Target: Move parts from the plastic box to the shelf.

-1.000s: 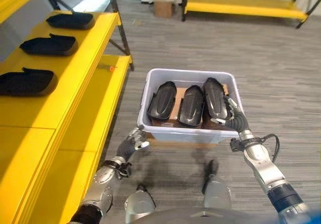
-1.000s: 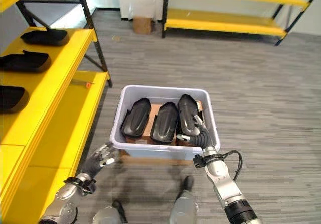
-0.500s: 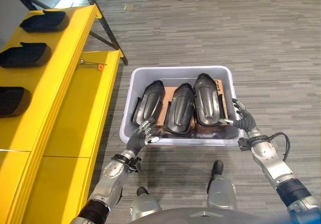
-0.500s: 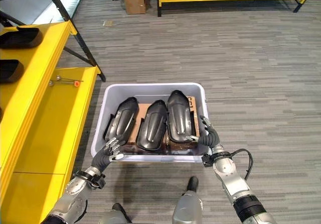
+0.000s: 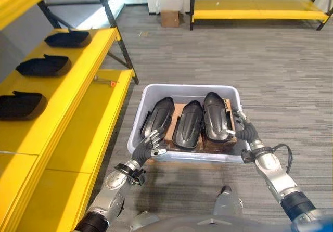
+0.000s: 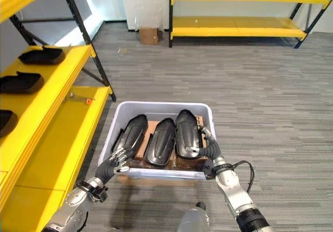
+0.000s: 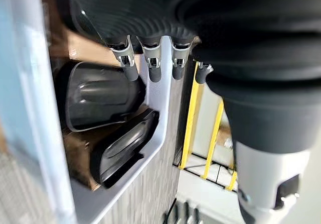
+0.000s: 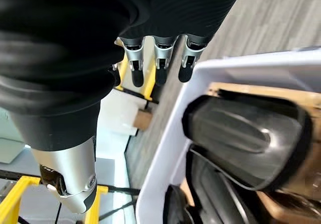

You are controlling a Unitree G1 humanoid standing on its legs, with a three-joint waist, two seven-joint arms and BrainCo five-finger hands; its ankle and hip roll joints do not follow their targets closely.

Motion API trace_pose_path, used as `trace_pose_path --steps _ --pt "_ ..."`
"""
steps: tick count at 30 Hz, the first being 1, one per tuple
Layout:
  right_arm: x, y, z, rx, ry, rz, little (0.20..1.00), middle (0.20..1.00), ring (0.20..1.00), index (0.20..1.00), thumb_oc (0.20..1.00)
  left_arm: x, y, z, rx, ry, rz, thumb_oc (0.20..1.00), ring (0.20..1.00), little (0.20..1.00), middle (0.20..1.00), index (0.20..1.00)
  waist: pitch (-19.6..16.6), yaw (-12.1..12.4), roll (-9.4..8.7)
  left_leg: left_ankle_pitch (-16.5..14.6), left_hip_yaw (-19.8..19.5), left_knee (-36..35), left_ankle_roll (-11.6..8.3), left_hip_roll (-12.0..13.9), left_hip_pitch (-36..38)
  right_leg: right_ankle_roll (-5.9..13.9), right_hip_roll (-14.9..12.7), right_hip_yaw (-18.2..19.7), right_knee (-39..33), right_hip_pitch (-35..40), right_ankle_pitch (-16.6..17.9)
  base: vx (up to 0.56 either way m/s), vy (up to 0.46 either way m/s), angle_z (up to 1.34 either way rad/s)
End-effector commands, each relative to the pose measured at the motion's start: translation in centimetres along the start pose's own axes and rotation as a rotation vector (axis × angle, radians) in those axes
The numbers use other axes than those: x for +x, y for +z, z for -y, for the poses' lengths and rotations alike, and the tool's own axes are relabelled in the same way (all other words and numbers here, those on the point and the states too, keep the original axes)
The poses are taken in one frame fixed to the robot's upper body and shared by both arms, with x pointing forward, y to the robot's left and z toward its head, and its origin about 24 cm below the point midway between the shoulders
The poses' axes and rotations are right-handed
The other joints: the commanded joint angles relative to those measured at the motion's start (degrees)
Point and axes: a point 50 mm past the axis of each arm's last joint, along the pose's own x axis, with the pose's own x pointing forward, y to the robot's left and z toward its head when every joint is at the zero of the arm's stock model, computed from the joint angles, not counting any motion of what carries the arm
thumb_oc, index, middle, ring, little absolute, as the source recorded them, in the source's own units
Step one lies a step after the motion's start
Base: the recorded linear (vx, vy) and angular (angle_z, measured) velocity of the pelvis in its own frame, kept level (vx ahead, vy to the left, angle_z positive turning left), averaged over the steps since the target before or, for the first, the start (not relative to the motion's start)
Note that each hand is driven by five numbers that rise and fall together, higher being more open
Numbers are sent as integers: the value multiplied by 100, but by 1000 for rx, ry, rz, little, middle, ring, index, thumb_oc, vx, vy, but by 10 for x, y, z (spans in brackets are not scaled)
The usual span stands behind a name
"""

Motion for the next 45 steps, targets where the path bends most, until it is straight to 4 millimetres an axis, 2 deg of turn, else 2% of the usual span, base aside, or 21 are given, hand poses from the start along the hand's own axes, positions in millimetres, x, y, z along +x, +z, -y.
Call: trace_pose_path --steps 1,3,4,6,7,9,12,18,24,29,32,34,39,40,42,45 --pt "10 32 -1 93 -38 144 1000 1000 1000 1000 1000 6 29 1 -29 -10 173 1000 1000 1000 1000 1000 209 90 -201 -1261 40 1354 449 -244 -51 -125 464 -165 -1295 177 512 100 93 18" --pt "11 35 1 64 -78 157 1000 1000 1000 1000 1000 7 29 3 -35 -15 184 1000 1000 1000 1000 1000 222 58 -168 -1144 55 929 438 -263 54 -48 392 -134 -1220 112 499 72 171 8" --pt "11 39 4 17 -150 181 1000 1000 1000 1000 1000 9 29 8 -37 -36 182 1000 1000 1000 1000 1000 241 56 -134 -864 -40 547 344 -242 49 1 405 -53 -1250 122 532 69 196 -1" --pt "10 39 10 11 -243 185 1000 1000 1000 1000 1000 11 26 13 -21 -61 162 1000 1000 1000 1000 1000 279 67 -128 -607 -206 280 246 -186 48 41 418 66 -1213 143 495 97 246 6" --pt "10 38 14 4 -284 192 1000 1000 1000 1000 1000 11 22 15 -12 -82 143 1000 1000 1000 1000 1000 293 83 -116 -578 -318 94 289 -236 91 79 346 107 -992 129 352 109 280 8" --pt "11 37 19 36 -310 184 1000 1000 1000 1000 1000 14 16 24 41 -152 93 1000 1000 1000 1000 1000 319 32 -136 -638 -307 19 364 -337 141 142 261 177 -865 78 327 96 285 -6" --pt "10 36 19 50 -297 184 1000 1000 1000 1000 1000 13 12 26 37 -164 78 1000 1000 1000 1000 1000 332 -8 -161 -686 -310 10 408 -418 178 218 186 238 -780 57 311 73 130 -15" --pt "8 33 16 28 -272 175 1000 1000 1000 1000 1000 10 12 23 39 -157 97 1000 1000 1000 1000 1000 332 31 -167 -703 -425 -60 518 -619 106 235 329 336 -816 116 247 33 44 1" --pt "11 36 18 24 -282 186 1000 1000 1000 1000 1000 12 23 20 59 -143 144 1000 1000 1000 1000 1000 418 157 -156 -597 -518 -80 486 -571 -32 178 432 335 -816 154 138 -23 -28 1" --pt "15 43 21 21 -290 223 1000 1000 1000 1000 1000 10 24 18 70 -138 139 1000 1000 1000 1000 1000 415 243 -147 -533 -560 -100 446 -502 -21 149 436 292 -812 201 118 -8 -77 3" --pt "22 50 25 66 -307 234 1000 1000 1000 1000 1000 7 23 16 94 -142 111 1000 1000 1000 1000 1000 361 353 -142 -369 -522 -145 434 -397 -26 57 443 200 -862 257 184 -43 -157 2" --pt "22 50 25 77 -304 234 1000 1000 1000 1000 1000 6 21 14 102 -136 102 1000 1000 1000 1000 1000 340 372 -131 -446 -591 -147 383 -388 45 107 426 188 -825 337 79 26 -164 0" --pt "21 46 22 75 -233 209 1000 1000 1000 1000 1000 1 18 3 102 -46 81 1000 1000 1000 1000 1000 285 332 -127 -506 -576 68 332 -301 102 -96 637 131 -796 519 -106 16 -219 -1" --pt "20 44 21 62 -197 197 1000 1000 1000 1000 1000 -1 19 -2 85 -3 87 1000 1000 1000 1000 1000 255 290 -124 -594 -530 277 311 -278 80 -201 736 112 -831 611 -188 53 -185 -4" --pt "19 43 21 39 -169 194 1000 1000 1000 1000 1000 -1 20 -7 72 39 102 1000 1000 1000 1000 1000 231 242 -140 -706 -401 533 299 -250 52 -273 790 81 -921 684 -216 49 -164 -5" --pt "19 43 18 30 -150 180 1000 1000 1000 1000 1000 2 25 -9 57 64 134 1000 1000 1000 1000 1000 259 242 -85 -453 -495 949 147 -161 -326 -428 1081 175 -1145 894 -256 69 -108 -6"
